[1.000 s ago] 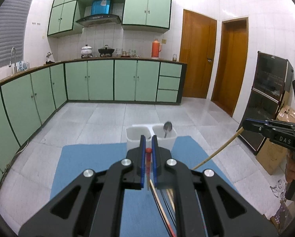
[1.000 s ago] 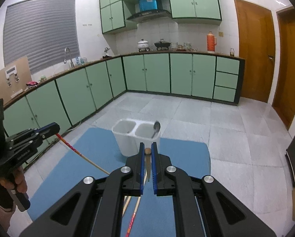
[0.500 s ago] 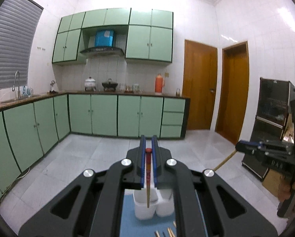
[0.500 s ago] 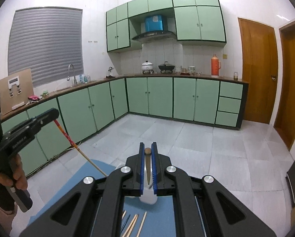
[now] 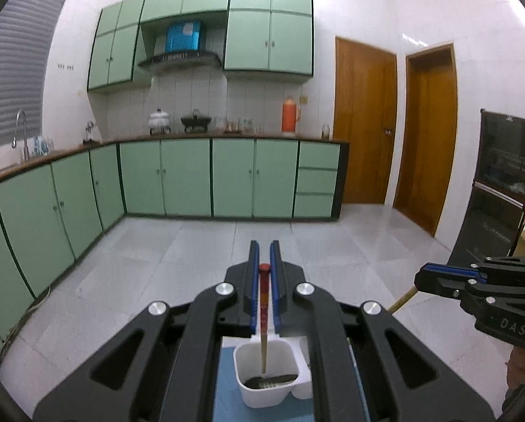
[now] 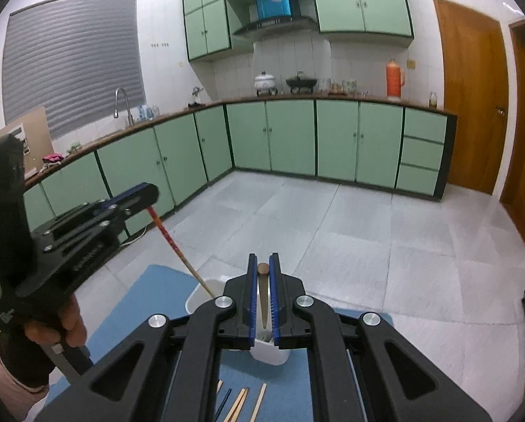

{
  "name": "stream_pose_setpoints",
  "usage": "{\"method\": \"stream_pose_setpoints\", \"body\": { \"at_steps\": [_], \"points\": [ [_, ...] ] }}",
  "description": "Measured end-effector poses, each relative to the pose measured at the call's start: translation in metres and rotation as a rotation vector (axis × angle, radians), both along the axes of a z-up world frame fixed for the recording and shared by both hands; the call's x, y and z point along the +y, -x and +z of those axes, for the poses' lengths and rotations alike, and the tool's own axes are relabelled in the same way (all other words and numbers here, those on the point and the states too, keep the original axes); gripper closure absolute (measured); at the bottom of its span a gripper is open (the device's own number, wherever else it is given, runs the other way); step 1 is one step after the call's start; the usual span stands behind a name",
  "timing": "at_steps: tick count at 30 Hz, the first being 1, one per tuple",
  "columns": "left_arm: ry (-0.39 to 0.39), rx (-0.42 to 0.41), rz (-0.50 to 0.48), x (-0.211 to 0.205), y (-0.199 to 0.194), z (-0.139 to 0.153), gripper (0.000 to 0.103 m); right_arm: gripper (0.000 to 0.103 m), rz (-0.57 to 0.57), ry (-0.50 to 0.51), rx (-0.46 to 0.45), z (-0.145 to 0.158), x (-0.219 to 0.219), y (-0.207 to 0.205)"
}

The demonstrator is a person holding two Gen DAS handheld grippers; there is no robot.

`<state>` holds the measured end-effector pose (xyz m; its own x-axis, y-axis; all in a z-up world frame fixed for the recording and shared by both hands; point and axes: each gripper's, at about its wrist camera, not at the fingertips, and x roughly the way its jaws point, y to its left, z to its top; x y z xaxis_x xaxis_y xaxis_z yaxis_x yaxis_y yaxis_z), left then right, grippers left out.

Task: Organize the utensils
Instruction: 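Lower both chopsticks into the white holder and open both grippers, then move both open tools back over the remaining chopsticks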

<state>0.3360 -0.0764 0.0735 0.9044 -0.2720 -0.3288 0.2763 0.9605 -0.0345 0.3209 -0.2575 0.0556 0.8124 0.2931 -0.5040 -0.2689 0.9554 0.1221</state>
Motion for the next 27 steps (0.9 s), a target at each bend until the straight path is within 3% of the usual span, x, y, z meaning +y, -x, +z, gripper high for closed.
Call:
{"method": "stream_pose_setpoints", "body": {
  "at_steps": [11,15,22,27],
  "points": [
    [-0.013,0.079,-0.012,0.013,-0.01,-0.035,0.096,0.095,-0.004,0.005,0.05,-0.034,-0.002,-0.001],
    [-0.004,0.074,-0.01,0.019,-0.001,-0.036,0.074,0.086,-0.016,0.012,0.035,-0.032,-0.003,0.005],
    [0.028,0.032,0.006,0.031,0.031,-0.028,0.052,0.068,-0.072,0.022,-0.035,-0.025,-0.011,0.041],
    [0.048,-0.006,0.039,0.042,0.074,-0.029,0.038,0.053,-0.113,0.043,-0.097,-0.032,-0.01,0.087]
  ]
}}
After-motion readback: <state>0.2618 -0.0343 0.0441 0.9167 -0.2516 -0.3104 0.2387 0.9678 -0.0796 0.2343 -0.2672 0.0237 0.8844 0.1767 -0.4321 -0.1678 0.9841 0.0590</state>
